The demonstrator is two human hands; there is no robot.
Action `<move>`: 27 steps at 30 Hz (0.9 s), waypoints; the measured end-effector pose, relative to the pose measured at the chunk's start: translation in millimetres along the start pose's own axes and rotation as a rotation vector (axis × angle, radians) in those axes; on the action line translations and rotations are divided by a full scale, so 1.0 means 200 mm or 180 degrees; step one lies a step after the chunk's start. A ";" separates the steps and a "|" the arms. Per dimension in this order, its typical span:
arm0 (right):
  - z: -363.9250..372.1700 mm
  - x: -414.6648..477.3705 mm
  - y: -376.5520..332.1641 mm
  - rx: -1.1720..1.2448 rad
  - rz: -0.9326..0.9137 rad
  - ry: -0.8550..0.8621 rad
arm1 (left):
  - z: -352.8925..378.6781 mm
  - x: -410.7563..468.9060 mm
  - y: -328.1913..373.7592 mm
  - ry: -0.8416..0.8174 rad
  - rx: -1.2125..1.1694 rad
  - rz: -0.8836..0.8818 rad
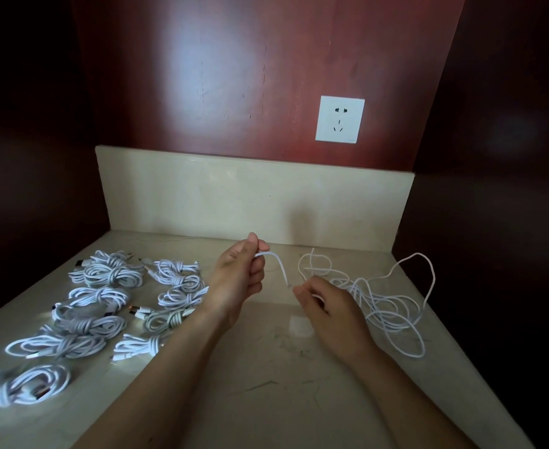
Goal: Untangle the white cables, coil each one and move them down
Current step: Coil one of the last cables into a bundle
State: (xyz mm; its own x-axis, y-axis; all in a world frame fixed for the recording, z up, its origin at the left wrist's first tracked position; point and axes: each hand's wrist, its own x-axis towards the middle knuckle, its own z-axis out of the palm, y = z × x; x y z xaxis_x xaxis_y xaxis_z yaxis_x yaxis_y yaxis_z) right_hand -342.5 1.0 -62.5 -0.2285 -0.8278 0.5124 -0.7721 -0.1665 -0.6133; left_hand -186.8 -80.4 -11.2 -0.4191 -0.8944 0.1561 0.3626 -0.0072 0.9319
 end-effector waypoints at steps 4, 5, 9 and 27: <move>0.00 0.02 0.01 0.0280 0.0216 0.0337 | -0.01 0.01 -0.01 -0.0143 0.0210 -0.0056; 0.00 0.02 0.01 0.0349 0.0297 0.0428 | -0.02 0.01 -0.01 -0.0172 0.0262 -0.0123; -0.01 0.04 0.03 0.0555 0.0544 0.0583 | -0.03 0.00 0.01 -0.0592 0.0522 -0.0715; 0.01 0.01 0.03 0.0016 0.0334 0.0232 | 0.00 -0.02 0.02 -0.0995 -0.0540 -0.1333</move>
State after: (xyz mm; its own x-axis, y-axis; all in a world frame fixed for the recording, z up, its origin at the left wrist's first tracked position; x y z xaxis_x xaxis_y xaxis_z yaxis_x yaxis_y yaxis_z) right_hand -346.0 -2.4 -65.6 -0.3506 -0.7997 0.4874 -0.7387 -0.0837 -0.6688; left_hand -184.3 -77.0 -7.0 -0.7744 -0.6243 -0.1028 0.2300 -0.4290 0.8735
